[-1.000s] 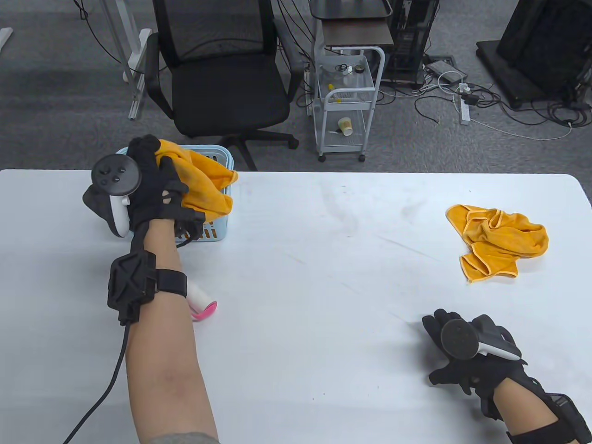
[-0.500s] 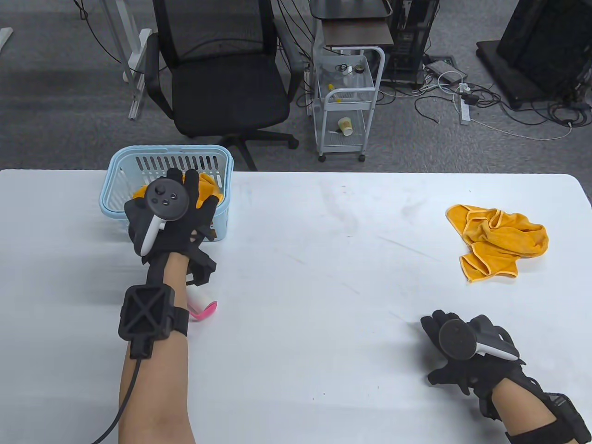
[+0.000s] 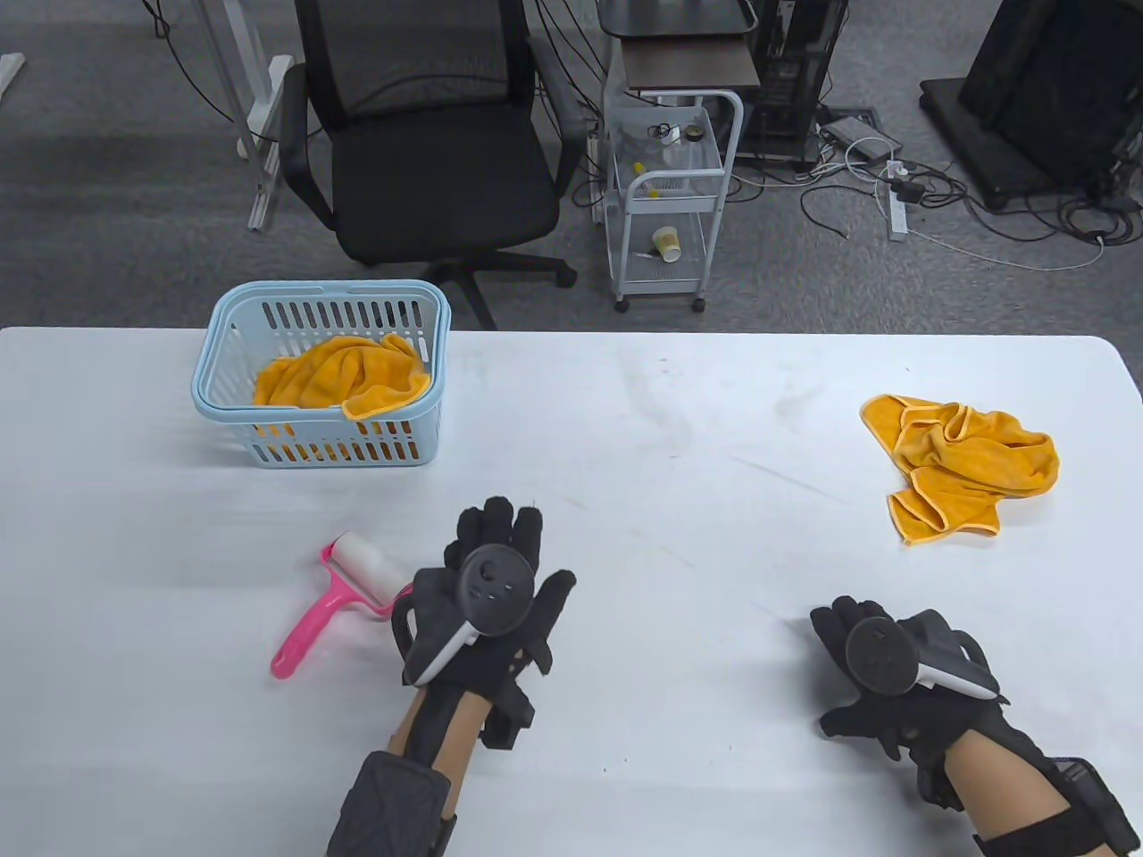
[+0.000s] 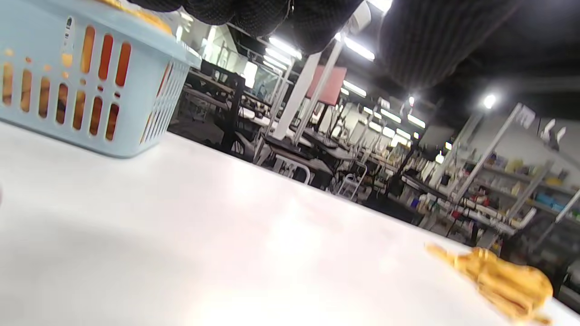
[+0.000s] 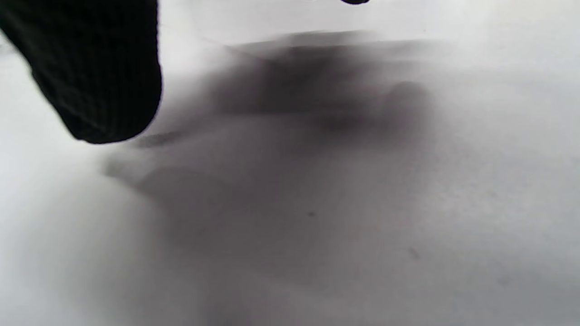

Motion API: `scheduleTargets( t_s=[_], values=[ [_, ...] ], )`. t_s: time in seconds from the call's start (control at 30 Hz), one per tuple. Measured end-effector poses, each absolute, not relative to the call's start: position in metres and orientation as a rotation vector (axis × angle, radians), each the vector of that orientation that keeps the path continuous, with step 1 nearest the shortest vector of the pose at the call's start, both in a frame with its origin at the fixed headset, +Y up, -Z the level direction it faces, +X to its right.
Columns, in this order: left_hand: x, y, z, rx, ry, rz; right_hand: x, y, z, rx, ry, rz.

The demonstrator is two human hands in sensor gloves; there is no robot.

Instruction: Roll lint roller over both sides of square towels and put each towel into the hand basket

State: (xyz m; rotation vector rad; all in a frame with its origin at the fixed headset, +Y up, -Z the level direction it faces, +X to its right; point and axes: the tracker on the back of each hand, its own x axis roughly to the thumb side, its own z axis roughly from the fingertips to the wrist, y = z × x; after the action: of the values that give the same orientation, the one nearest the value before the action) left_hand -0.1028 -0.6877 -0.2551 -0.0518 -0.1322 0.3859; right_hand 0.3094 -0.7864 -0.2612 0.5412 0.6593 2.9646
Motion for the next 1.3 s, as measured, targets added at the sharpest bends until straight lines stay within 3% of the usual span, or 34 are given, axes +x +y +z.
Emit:
scheduleTargets(
  t_s=[0.23, 0.47, 0.63, 0.77, 0.97, 1.17, 1.3],
  values=[
    [-0.094, -0.722, -0.253, -0.089, -0.147, 0.351, 0.326, -0.771, -0.277, 0.367, 0.577, 2.969],
    [-0.090, -0.723, -0.250, -0.073, -0.192, 0.325, 0.369, -0.734, -0.332, -0.034, 0.478, 2.876],
    [-0.089, -0.725, -0.249, -0.080, -0.213, 0.337, 0.388, -0.724, -0.374, -0.324, 0.404, 2.844],
    [-0.087, -0.725, -0.248, -0.080, -0.227, 0.328, 0.399, -0.730, -0.399, -0.535, 0.372, 2.821],
    [-0.086, -0.722, -0.244, -0.060, -0.240, 0.321, 0.413, -0.763, -0.425, -0.819, 0.368, 2.794],
    [-0.084, -0.722, -0.244, -0.054, -0.256, 0.314, 0.410, -0.794, -0.434, -0.930, 0.406, 2.898],
    [-0.082, -0.723, -0.243, -0.067, -0.280, 0.316, 0.403, -0.790, -0.437, -0.978, 0.235, 2.997]
  ],
)
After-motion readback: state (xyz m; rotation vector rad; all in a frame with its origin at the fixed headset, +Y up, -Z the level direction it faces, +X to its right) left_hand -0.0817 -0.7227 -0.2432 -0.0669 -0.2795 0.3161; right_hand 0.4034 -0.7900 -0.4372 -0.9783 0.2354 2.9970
